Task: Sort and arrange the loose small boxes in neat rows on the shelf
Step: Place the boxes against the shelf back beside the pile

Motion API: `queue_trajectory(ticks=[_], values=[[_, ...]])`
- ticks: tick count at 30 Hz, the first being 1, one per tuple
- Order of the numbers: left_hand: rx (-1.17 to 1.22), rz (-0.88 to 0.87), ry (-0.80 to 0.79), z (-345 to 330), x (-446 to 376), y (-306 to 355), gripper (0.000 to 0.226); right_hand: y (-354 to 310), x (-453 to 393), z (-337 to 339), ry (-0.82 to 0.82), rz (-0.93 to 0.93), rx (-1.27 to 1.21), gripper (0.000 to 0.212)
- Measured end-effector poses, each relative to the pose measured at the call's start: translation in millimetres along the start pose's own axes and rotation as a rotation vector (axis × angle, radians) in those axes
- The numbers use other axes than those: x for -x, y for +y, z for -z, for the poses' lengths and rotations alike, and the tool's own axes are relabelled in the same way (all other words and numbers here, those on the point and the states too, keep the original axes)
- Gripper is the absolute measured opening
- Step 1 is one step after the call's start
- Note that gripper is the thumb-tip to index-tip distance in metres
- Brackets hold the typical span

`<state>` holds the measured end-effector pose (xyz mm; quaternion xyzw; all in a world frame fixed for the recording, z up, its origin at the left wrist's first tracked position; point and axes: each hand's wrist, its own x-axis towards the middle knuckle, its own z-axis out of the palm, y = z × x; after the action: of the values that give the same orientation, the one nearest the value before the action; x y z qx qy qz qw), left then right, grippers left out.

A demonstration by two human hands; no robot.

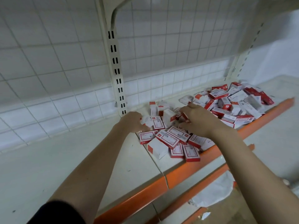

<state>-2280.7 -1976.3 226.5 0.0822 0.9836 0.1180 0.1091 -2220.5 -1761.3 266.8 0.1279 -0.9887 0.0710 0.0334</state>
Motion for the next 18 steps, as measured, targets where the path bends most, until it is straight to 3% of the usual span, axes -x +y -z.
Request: queue_trajectory(ticks=[4, 8, 12, 18], values=[[0.013, 0.005, 0.075, 5.9, 6.5, -1.8, 0.039, -0.9, -14.8, -3.0, -0.031, 0.007, -0.029, 0.055], [0.104, 0.015, 0.225, 19.8, 29.0, -3.9, 0.036, -9.2, -37.1, -2.3, -0.100, 0.049, -0.011, 0.060], [0.142, 0.029, 0.411, 31.0, 62.6, -4.7, 0.033, -11.5, -55.5, -2.6, -0.236, 0.032, -0.023, 0.083], [0.186, -0.006, 0.530, 32.1, 92.9, -2.4, 0.032, 1.2, -67.3, -9.4, -0.326, 0.008, -0.054, 0.093]])
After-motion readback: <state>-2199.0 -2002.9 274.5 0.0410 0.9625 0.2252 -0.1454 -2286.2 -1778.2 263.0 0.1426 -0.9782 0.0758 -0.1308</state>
